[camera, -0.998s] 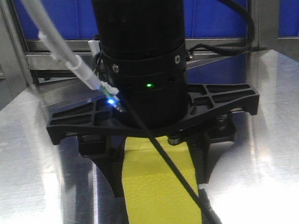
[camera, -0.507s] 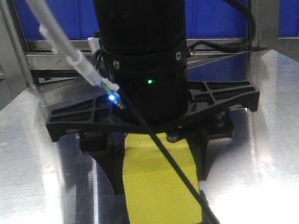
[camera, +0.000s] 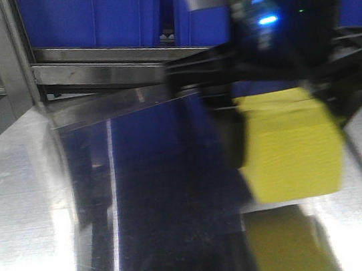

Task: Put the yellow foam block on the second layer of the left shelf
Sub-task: 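Close the right gripper on the block and lift it off the table, then drive the base away from the table holding the block in the right gripper, then drive the base down the aisle to the shelf of blue bins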

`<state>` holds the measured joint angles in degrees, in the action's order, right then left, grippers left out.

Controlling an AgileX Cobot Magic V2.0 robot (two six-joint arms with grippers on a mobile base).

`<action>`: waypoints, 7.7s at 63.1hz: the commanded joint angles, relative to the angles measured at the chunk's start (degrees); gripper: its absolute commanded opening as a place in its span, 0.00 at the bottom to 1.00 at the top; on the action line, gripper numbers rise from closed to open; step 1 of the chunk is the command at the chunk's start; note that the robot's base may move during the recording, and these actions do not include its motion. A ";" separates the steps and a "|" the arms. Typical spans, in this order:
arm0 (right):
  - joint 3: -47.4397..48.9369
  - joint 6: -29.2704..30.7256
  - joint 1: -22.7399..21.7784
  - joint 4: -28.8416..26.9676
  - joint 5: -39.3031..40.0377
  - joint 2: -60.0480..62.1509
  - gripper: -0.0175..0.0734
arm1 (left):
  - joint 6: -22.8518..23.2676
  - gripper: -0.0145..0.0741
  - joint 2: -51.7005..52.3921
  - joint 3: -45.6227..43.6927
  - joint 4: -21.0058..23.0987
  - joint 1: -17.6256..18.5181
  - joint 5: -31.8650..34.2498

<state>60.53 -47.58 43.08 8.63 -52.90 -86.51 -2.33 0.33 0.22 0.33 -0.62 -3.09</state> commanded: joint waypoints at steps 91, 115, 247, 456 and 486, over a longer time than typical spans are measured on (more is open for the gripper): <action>-43.66 44.05 -38.24 -7.51 56.97 69.89 0.73 | 0.22 0.30 1.17 1.40 0.29 0.23 4.73; -43.96 44.00 -38.24 -7.51 58.26 70.99 0.73 | 0.22 0.30 1.17 1.40 0.29 0.23 4.73; -43.96 44.00 -38.24 -7.51 58.26 70.99 0.73 | 0.22 0.30 1.17 1.40 0.29 0.23 4.73; -43.96 44.00 -38.24 -7.51 58.26 70.99 0.73 | 0.22 0.30 1.17 1.40 0.29 0.23 4.73; -43.96 44.00 -38.24 -7.51 58.26 70.99 0.73 | 0.22 0.30 1.17 1.40 0.29 0.23 4.73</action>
<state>14.82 -4.02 5.14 0.93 0.00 -14.99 -2.33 0.33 0.22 0.33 -0.62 -3.09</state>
